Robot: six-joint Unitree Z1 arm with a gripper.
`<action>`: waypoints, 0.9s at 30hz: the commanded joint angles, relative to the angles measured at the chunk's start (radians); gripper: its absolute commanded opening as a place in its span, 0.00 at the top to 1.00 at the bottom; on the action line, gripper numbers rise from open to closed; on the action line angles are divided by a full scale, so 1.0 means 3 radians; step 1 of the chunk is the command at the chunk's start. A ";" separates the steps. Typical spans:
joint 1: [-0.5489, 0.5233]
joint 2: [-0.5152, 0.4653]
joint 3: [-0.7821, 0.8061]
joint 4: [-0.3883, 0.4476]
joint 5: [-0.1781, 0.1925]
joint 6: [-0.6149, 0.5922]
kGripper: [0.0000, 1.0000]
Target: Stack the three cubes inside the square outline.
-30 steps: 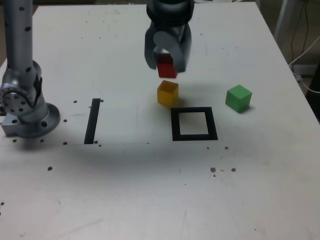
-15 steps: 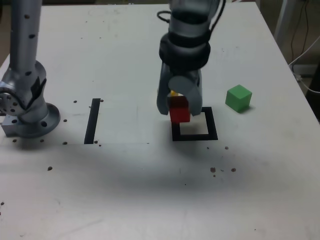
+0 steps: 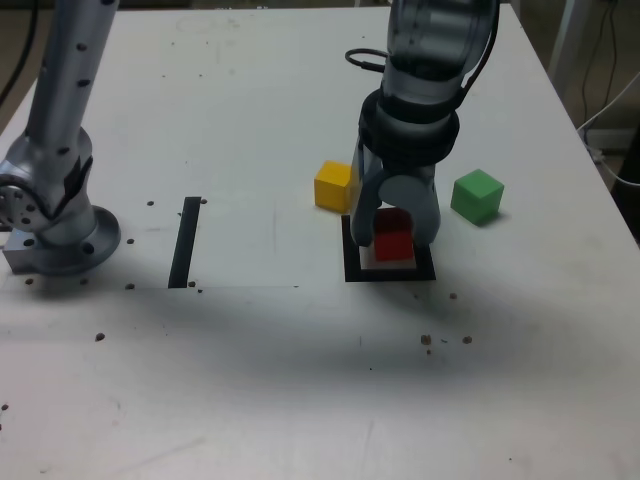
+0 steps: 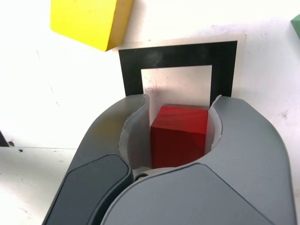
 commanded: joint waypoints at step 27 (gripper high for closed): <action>0.0065 0.0111 0.0035 0.0148 -0.0030 0.0043 0.06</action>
